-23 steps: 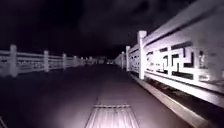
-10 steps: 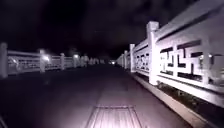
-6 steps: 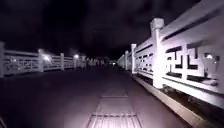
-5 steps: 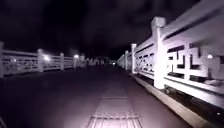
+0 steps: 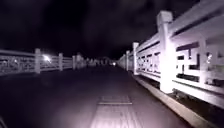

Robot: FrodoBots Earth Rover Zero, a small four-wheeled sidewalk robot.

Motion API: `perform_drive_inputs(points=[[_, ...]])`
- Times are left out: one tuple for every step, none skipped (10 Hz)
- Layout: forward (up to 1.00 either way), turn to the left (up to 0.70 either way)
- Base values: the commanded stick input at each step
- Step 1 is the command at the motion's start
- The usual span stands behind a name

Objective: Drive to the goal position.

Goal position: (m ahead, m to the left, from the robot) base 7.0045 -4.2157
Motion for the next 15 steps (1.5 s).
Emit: perform_drive_inputs(points=[[0.45,0.0],[0.45,0.0],[0.45,0.0],[0.45,0.0],[0.45,0.0],[0.45,0.0],[0.45,0.0],[0.45,0.0],[0.45,0.0],[0.45,0.0],[0.45,0.0],[0.45,0.0],[0.45,0.0],[0.45,0.0],[0.45,0.0]])
